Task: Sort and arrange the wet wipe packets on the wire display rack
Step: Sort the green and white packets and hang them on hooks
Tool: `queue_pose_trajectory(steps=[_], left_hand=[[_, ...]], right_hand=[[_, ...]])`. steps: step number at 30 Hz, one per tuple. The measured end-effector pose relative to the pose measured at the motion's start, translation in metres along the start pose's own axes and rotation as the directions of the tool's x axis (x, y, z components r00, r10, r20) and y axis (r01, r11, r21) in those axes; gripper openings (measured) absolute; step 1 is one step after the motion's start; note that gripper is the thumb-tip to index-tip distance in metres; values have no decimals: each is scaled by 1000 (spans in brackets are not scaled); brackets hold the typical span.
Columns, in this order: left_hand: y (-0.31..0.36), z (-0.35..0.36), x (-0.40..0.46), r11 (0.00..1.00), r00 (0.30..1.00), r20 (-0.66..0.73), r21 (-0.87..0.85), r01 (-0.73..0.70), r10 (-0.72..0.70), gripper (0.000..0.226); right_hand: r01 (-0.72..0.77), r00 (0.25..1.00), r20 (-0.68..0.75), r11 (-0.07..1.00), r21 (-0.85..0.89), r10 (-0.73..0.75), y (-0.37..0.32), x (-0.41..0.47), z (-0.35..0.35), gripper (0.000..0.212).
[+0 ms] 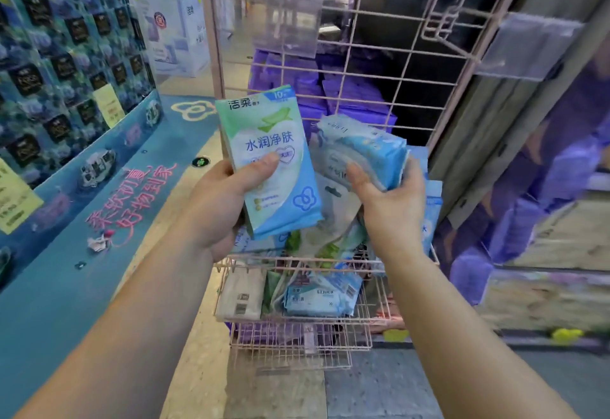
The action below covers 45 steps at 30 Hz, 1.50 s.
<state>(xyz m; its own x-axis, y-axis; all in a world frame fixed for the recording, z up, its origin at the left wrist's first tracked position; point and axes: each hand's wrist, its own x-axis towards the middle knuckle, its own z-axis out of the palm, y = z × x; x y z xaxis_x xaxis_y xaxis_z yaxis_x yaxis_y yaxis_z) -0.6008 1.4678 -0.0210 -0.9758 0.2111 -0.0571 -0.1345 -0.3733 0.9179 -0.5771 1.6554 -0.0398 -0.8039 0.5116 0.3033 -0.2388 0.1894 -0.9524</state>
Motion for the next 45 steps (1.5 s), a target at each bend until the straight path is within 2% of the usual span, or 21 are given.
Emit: queue_pose_trajectory(steps=[2, 4, 5, 7, 9, 10, 11, 13, 16, 19, 21, 24, 30, 32, 34, 37, 38, 39, 42, 44, 45], left_hand=[[-9, 5, -1, 999, 999, 33, -29, 32, -31, 32], [-18, 6, -2, 998, 998, 47, -38, 50, -49, 25], [-22, 7, -2, 998, 997, 48, -39, 56, -55, 21], [-29, 7, -1, 996, 996, 44, -48, 79, -77, 22], [-33, 8, -1, 992, 994, 32, -59, 109, -108, 35], [-34, 9, 0, 991, 993, 29, -58, 119, -118, 42], [-35, 9, 0, 990, 992, 28, -59, 126, -125, 47], [-36, 9, 0, 988, 990, 23, -69, 142, -140, 52], [-38, 7, 0, 983, 988, 3, -97, 154, -154, 52], [-41, 7, 0, 981, 988, -17, -127, 147, -151, 47], [-44, 6, -2, 976, 987, -21, -149, 156, -161, 39], [-46, 4, -3, 977, 985, -36, -142, 159, -166, 37], [-43, 3, -4, 977, 987, -28, -146, 153, -159, 35], [-38, 1, -4, 982, 990, -34, -136, 133, -138, 37], [-33, -4, -3, 986, 993, -38, -126, 108, -113, 36], [-22, -12, -4, 991, 996, -24, -108, 79, -82, 38], [-18, -15, -4, 993, 998, -17, -102, 60, -63, 43], [-14, -19, -5, 994, 999, -8, -102, 35, -36, 50], [-1, -35, -5, 994, 1000, 13, -104, -21, 23, 63], [7, -49, -6, 991, 998, 5, -120, -59, 60, 66], [10, -54, -6, 990, 997, -13, -124, -72, 71, 67]], right_hand=[[86, 983, -173, 989, 118, -65, -11, -1, -17, 34], [139, 981, -166, 967, 212, -105, -14, -3, -49, 39], [117, 993, -56, 953, 281, -105, -13, -6, -68, 47], [-171, 958, 276, 922, 349, 73, -3, -17, -102, 61], [-519, 759, 523, 846, 127, 387, 30, -33, -127, 66], [-602, 640, 567, 797, -47, 518, 50, -44, -133, 66], [-627, 554, 558, 751, -209, 618, 73, -55, -136, 65], [-668, 490, 439, 648, -366, 753, 111, -74, -131, 62], [-847, 498, 206, 524, -95, 842, 152, -81, -113, 46], [-871, 483, 100, 465, 160, 870, 169, -70, -94, 38], [-909, 416, 117, 413, 53, 902, 176, -64, -85, 50], [-873, 334, 182, 377, -311, 925, 187, -66, -80, 70], [-855, 262, 218, 331, -400, 940, 178, -60, -77, 74], [-730, 293, 298, 414, -544, 909, 158, -62, -70, 75], [-542, 269, 480, 544, -641, 835, 126, -65, -58, 68], [-301, 193, 738, 755, -583, 647, 62, -65, -36, 41], [-257, 234, 788, 818, -514, 569, 40, -63, -31, 33], [-235, 329, 810, 873, -427, 485, 20, -60, -25, 28], [-164, 708, 663, 970, -182, 244, -16, -43, -9, 20], [-4, 812, 560, 961, -276, 164, -15, -31, 6, 9], [99, 821, 553, 918, -385, 143, -11, -28, 15, 19]])
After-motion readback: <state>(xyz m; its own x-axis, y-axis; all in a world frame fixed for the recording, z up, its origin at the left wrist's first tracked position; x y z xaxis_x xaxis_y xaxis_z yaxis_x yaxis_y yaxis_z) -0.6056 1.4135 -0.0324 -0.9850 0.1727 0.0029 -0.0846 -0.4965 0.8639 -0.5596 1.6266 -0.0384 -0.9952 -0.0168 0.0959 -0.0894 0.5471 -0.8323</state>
